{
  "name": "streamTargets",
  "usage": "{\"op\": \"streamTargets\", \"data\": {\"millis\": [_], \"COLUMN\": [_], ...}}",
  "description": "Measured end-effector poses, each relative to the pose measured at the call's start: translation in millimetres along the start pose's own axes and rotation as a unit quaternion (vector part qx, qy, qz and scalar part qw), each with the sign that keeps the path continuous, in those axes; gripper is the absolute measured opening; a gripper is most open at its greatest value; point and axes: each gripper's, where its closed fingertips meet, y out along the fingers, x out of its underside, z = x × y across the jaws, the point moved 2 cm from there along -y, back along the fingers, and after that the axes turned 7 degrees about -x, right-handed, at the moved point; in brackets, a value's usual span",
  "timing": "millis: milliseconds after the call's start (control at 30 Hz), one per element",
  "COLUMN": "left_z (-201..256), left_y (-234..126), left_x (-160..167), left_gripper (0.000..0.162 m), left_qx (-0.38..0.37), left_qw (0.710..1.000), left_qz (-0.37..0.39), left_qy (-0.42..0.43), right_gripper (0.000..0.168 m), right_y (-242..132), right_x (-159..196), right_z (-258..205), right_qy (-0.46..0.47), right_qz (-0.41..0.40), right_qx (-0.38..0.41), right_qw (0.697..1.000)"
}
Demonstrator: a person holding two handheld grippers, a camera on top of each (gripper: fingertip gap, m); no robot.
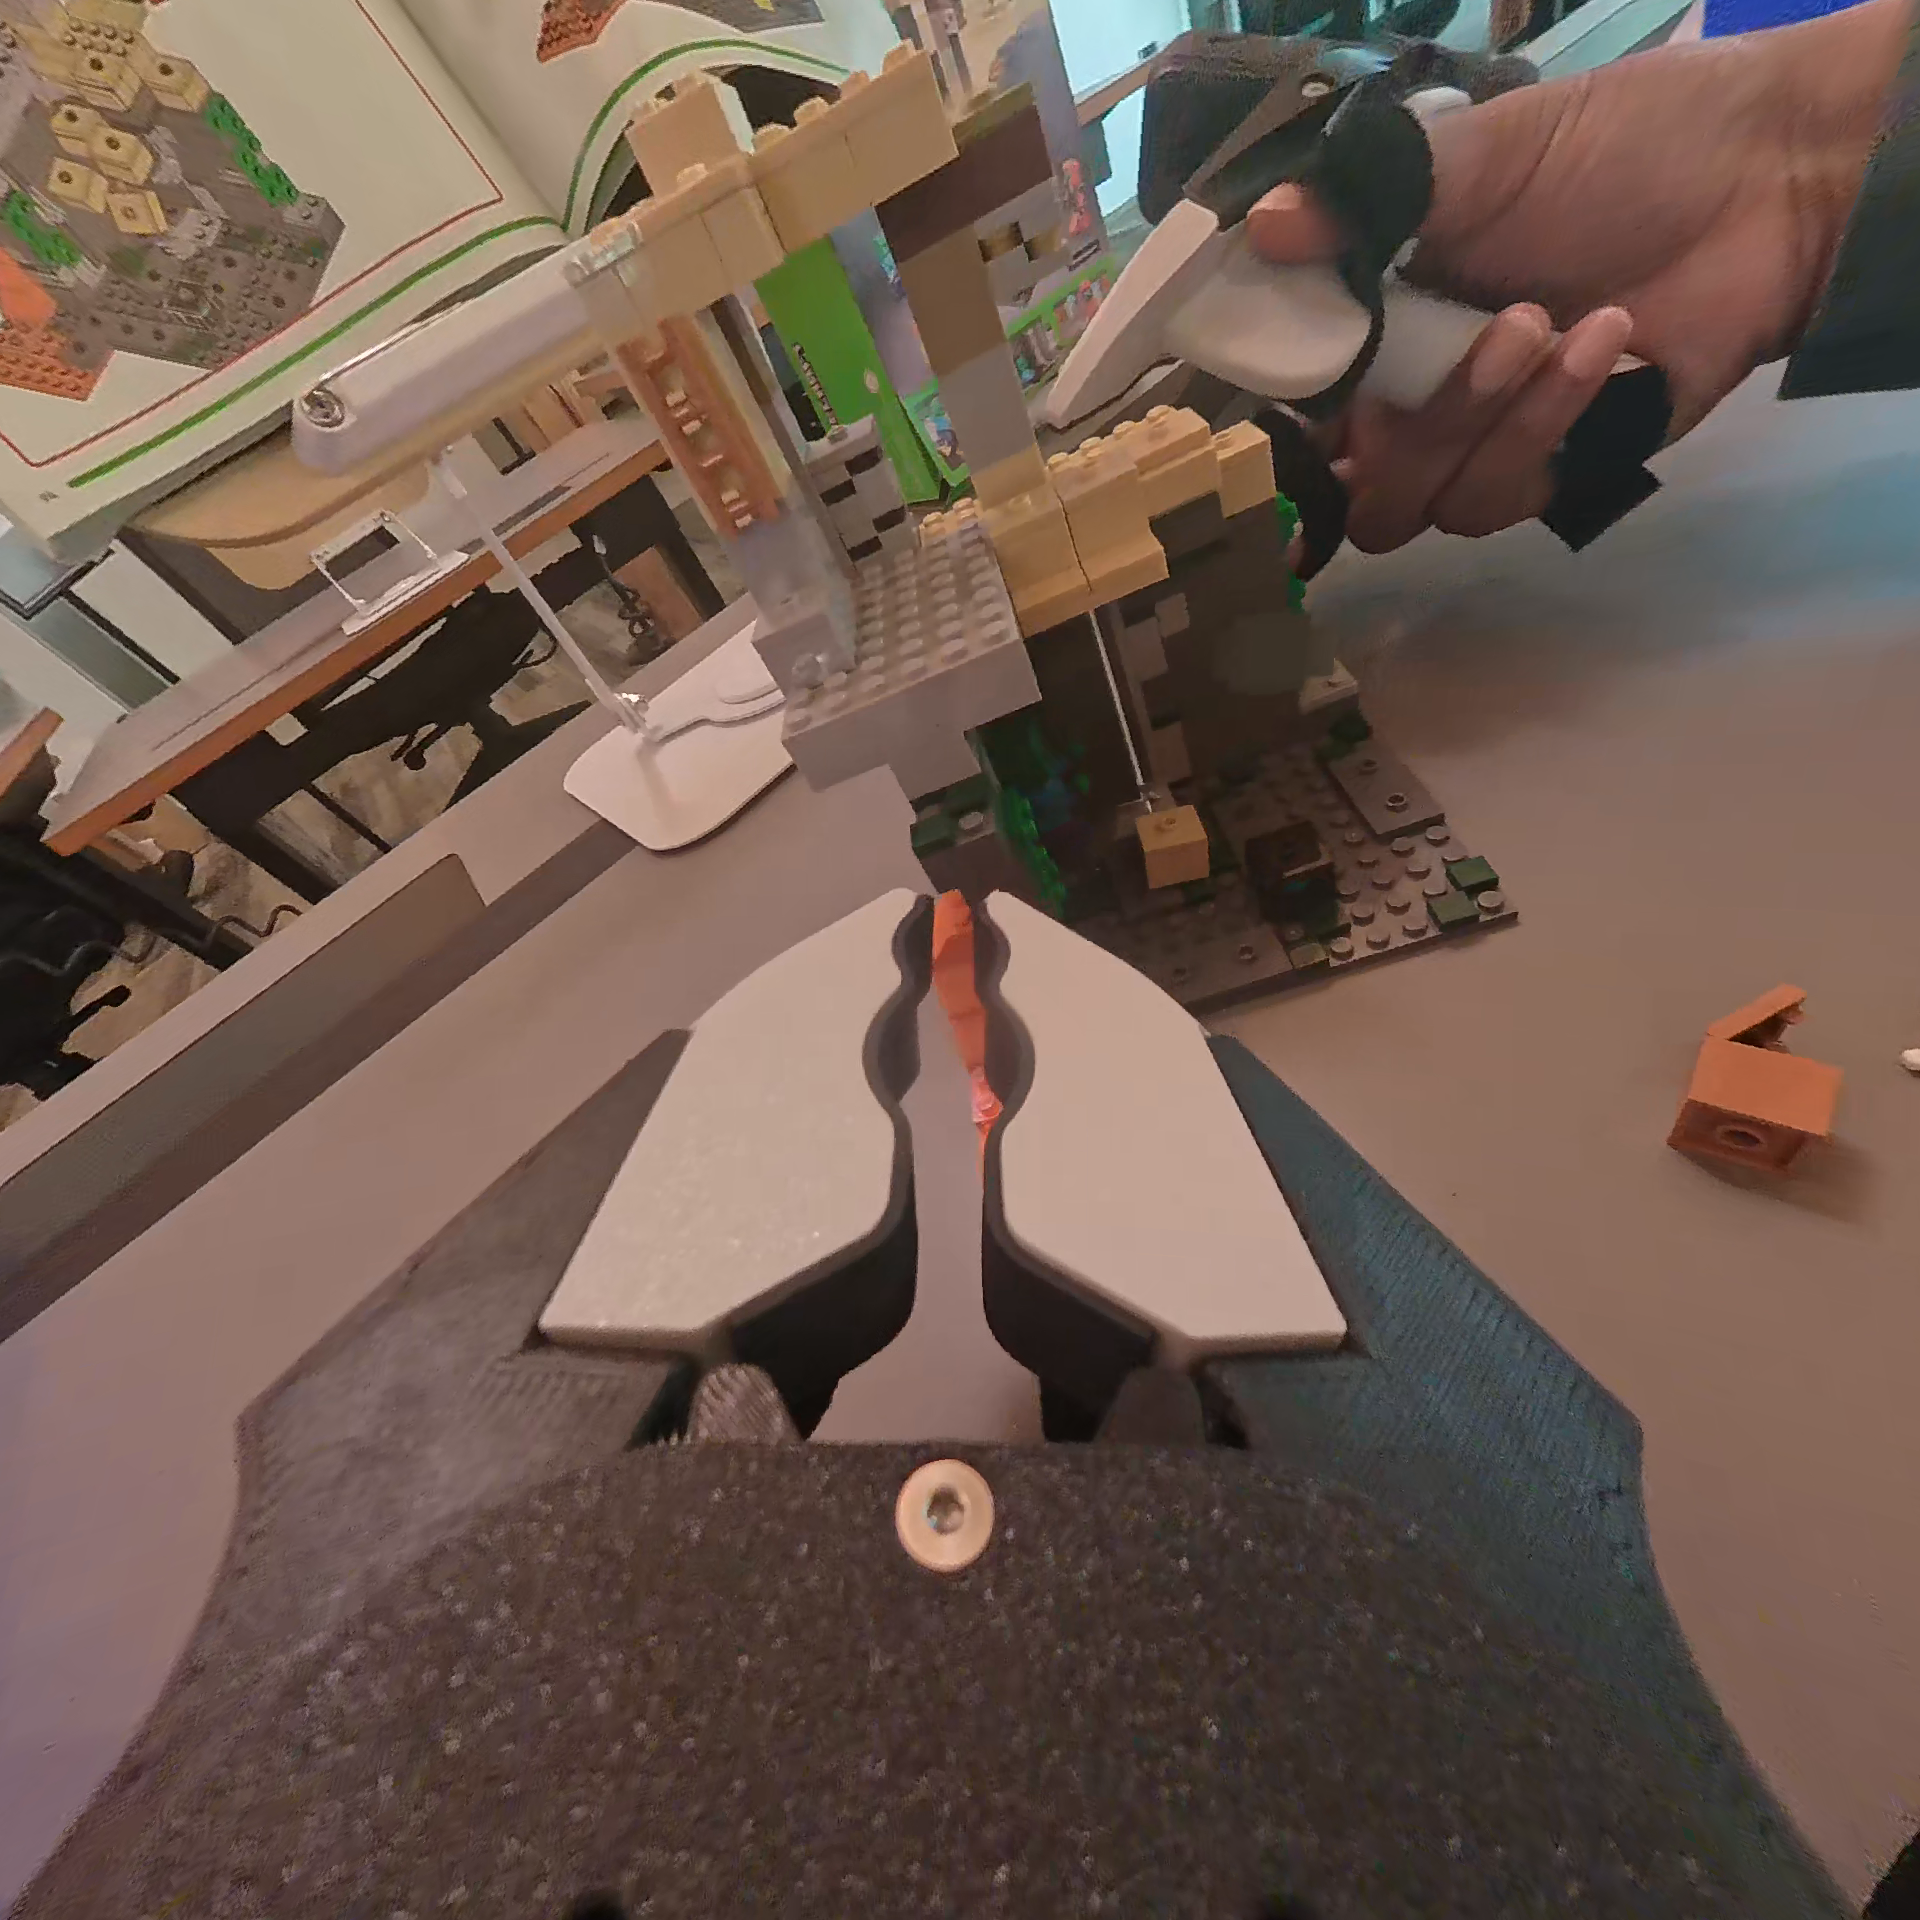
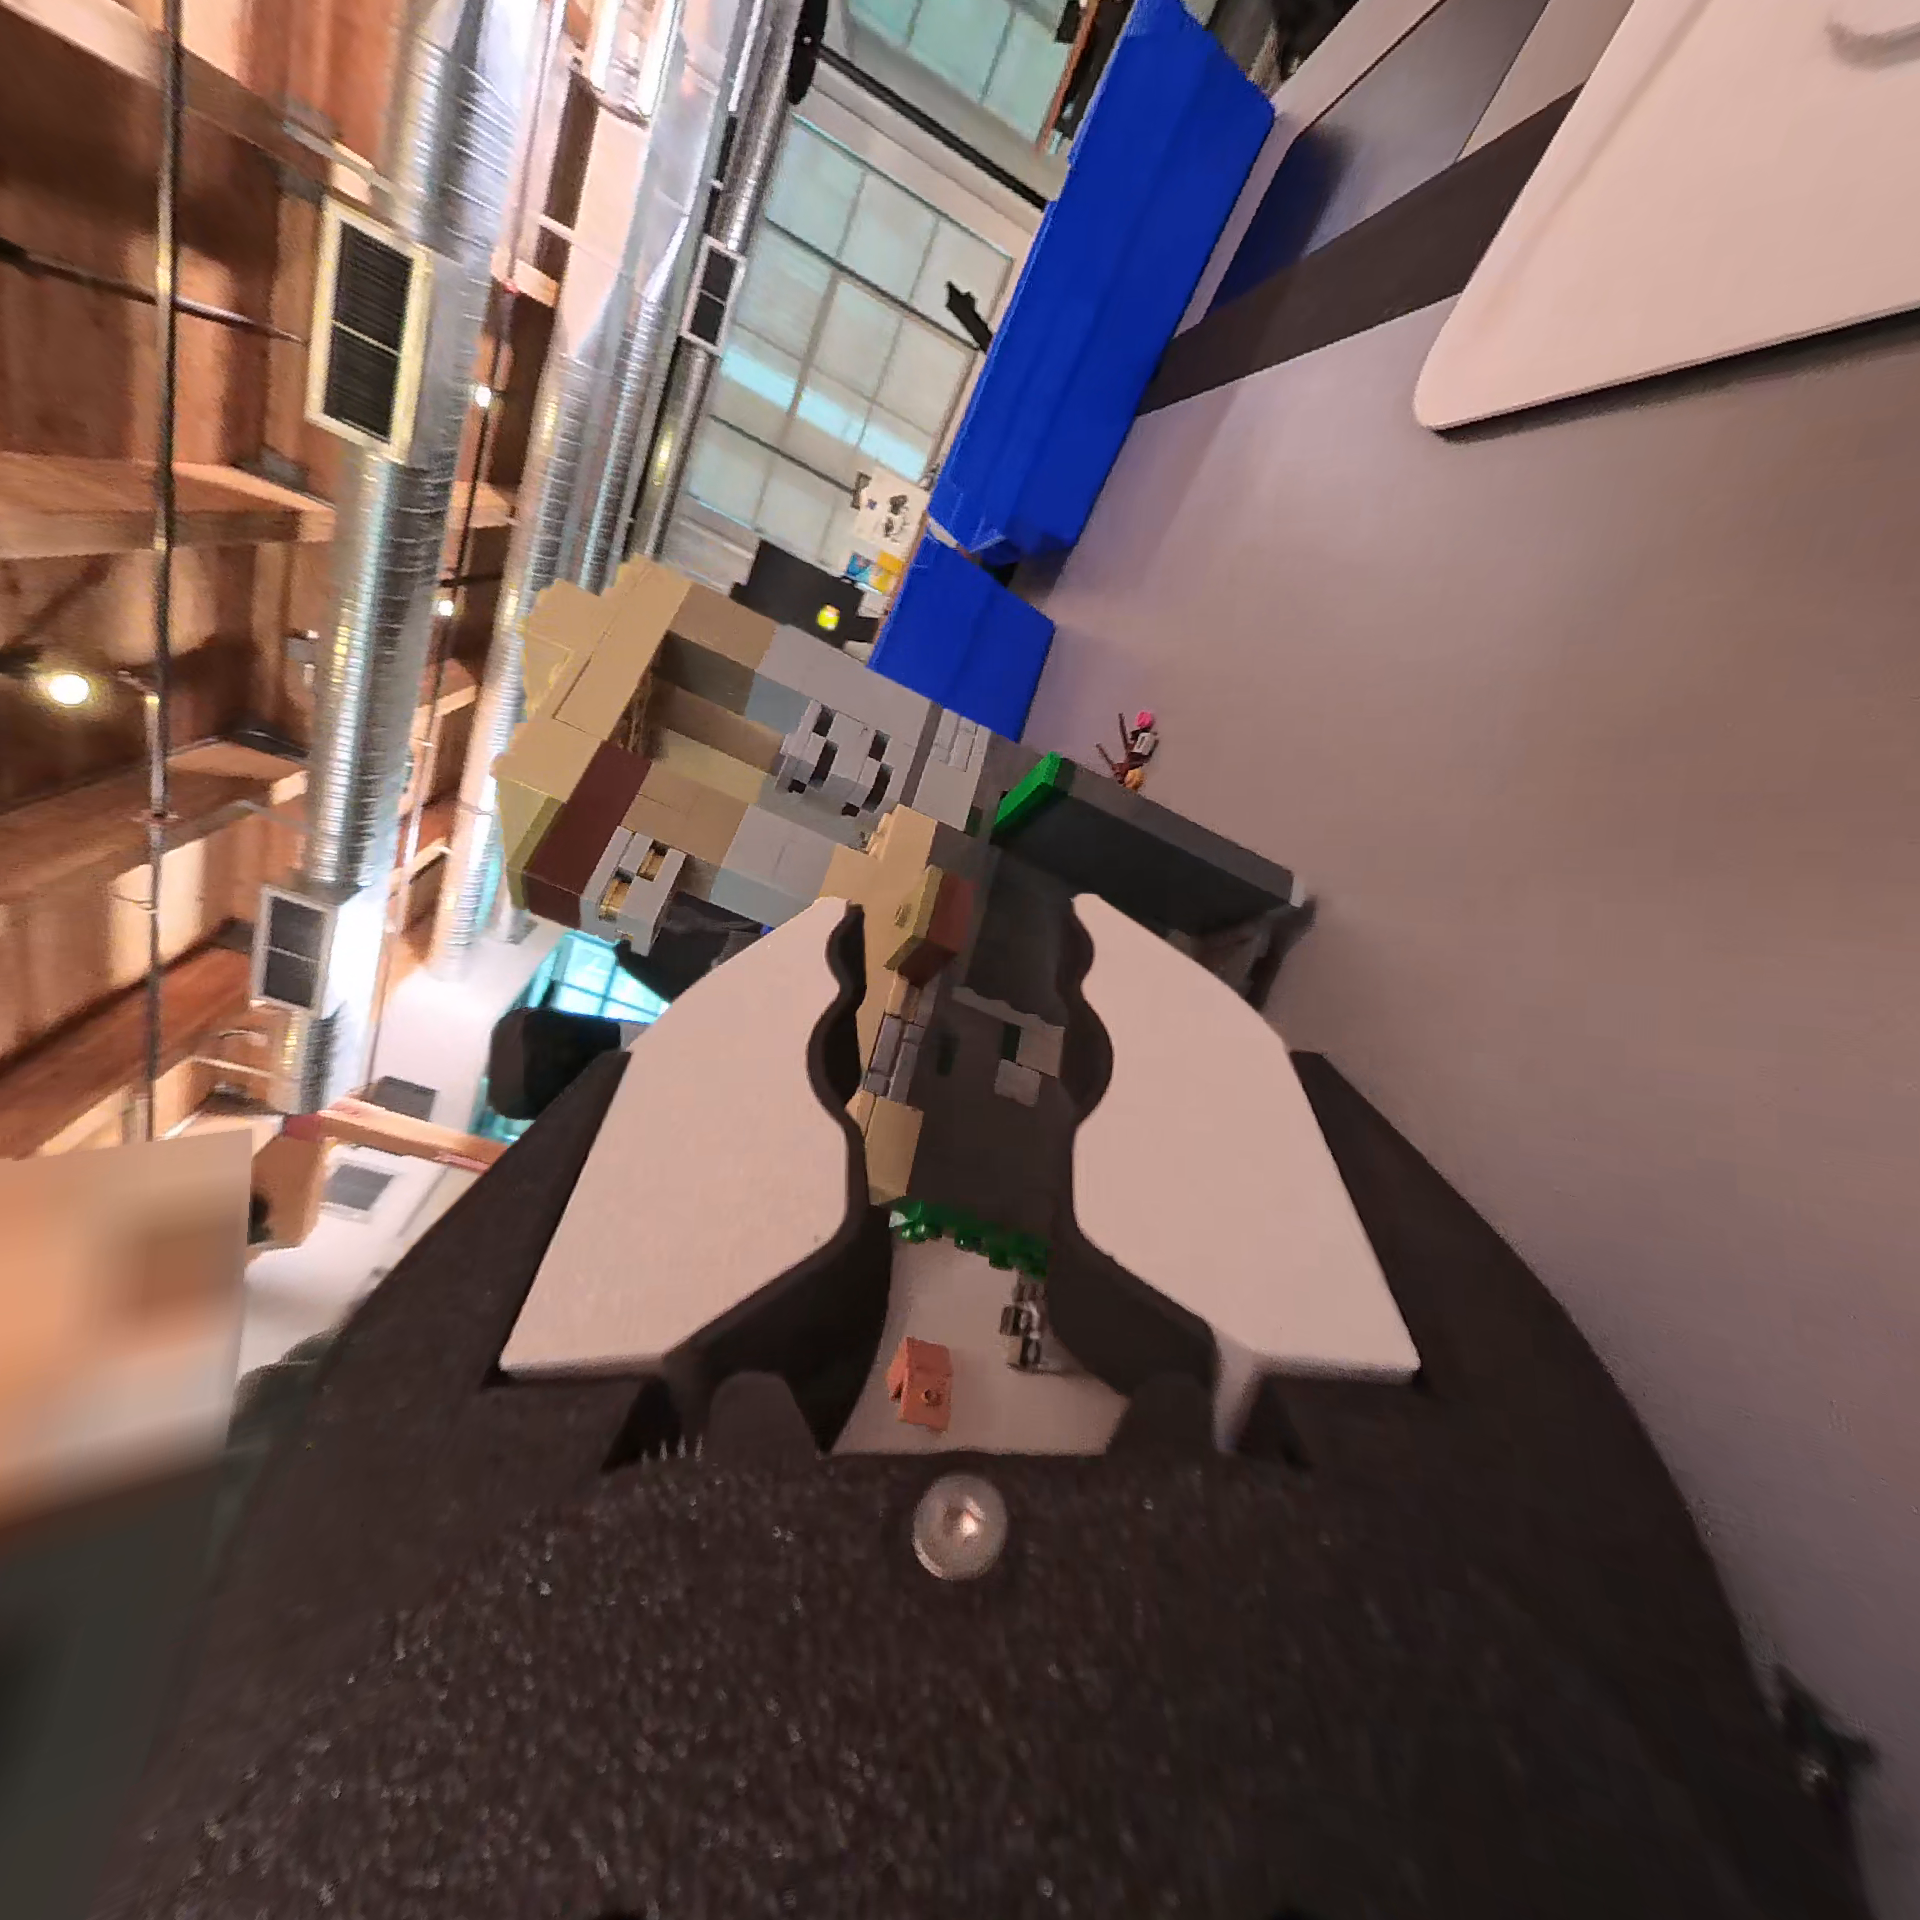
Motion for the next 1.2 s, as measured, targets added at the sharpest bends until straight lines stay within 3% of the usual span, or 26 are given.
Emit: {"op": "streamTargets", "data": {"millis": [200,333,500,600,800,1200], "left_z": [-7.9,-4.5,2.0,5.5,11.4,17.2], "left_y": [6.4,21.6,31.0,36.8,37.6,10.4], "left_x": [2.7,5.6,-1.1,-3.9,-8.1,-13.0], "left_gripper": [0.018,0.044,0.055,0.052,0.022,0.023], "left_qx": [0.002,0.056,0.085,0.08,0.052,0.019], "left_qw": [0.999,0.993,0.989,0.99,0.994,0.999], "left_qz": [-0.012,-0.046,-0.038,-0.038,-0.04,-0.033], "left_qy": [-0.03,-0.094,-0.112,-0.108,-0.085,-0.038], "right_gripper": [0.036,0.035,0.032,0.029,0.021,0.014], "right_y": [0.4,3.0,9.5,13.4,10.8,17.9], "right_x": [3.4,2.8,3.8,4.0,1.5,8.0], "right_z": [0.2,2.0,1.8,0.2,-2.7,-4.3], "right_qy": [0.006,0.008,0.008,0.005,0.004,0.004], "right_qz": [-0.001,-0.011,-0.031,-0.041,-0.049,-0.119], "right_qx": [-0.006,-0.011,-0.027,-0.036,-0.052,-0.084], "right_qw": [1.0,1.0,0.999,0.998,0.997,0.989]}}
